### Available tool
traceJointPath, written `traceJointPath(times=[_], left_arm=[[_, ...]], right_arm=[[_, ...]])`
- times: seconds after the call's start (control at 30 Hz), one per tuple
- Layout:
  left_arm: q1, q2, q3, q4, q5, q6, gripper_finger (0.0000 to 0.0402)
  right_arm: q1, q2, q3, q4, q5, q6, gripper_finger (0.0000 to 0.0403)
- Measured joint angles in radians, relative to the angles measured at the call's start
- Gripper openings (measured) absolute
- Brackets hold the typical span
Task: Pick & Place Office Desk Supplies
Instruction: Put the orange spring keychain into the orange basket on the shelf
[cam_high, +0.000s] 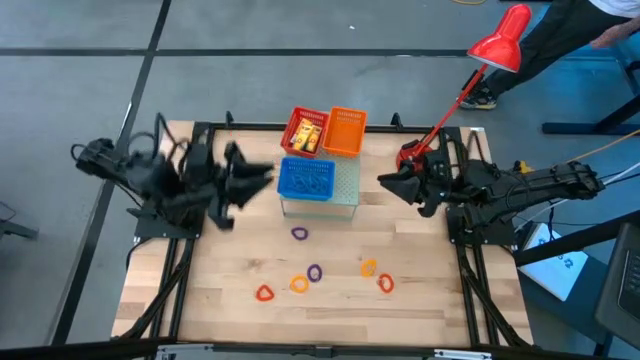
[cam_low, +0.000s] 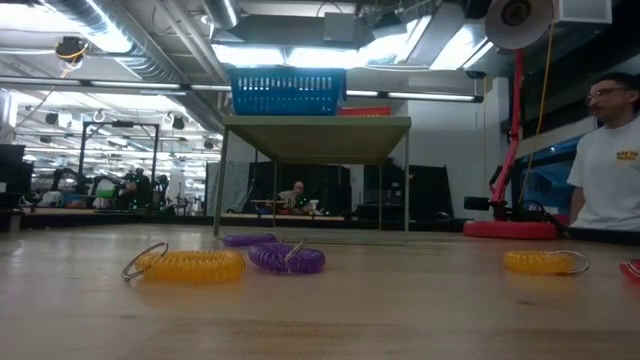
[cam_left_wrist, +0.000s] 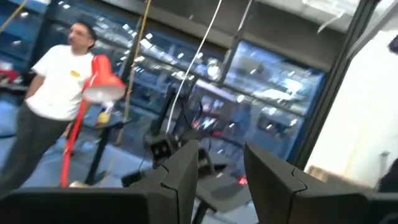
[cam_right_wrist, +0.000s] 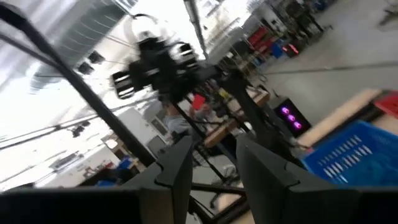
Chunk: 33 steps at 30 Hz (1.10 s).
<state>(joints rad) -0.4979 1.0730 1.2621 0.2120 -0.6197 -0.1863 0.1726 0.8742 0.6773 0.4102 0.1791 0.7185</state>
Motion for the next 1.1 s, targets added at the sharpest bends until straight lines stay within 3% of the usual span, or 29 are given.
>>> traceJointPath(times=[0.2,0.33,0.43,0.6,0.7,0.83,1.1], left_arm=[[-0.262,0.083,0.000,0.011,-0.384,0.061,0.0125],[-0.380,0.155,0.000,0.006,-0.525,0.068,0.0125],[-0.441,0.185,0.000,0.008,-0.609,0.046,0.0125],[-0.492,0.196,0.000,0.009,-0.639,0.041,0.0125],[-0.504,0.195,0.000,0.009,-0.638,0.071,0.0125],[-0.509,0.195,0.000,0.009,-0.620,0.140,0.0125],[-0.472,0.174,0.000,0.008,-0.523,0.189,0.0125]], right_arm=[[0.001,0.062,0.000,-0.016,0.041,0.109,0.0128],[0.000,0.134,0.000,0.035,-0.054,0.167,0.0128],[0.004,0.194,0.001,0.062,0.005,0.224,0.0128],[0.014,0.252,0.000,0.112,0.145,0.291,0.0128],[0.023,0.264,0.000,0.200,0.172,0.237,0.0128],[0.024,0.264,0.002,0.323,0.066,0.180,0.0128],[0.055,0.264,0.002,0.482,-0.023,0.126,0.0128]])
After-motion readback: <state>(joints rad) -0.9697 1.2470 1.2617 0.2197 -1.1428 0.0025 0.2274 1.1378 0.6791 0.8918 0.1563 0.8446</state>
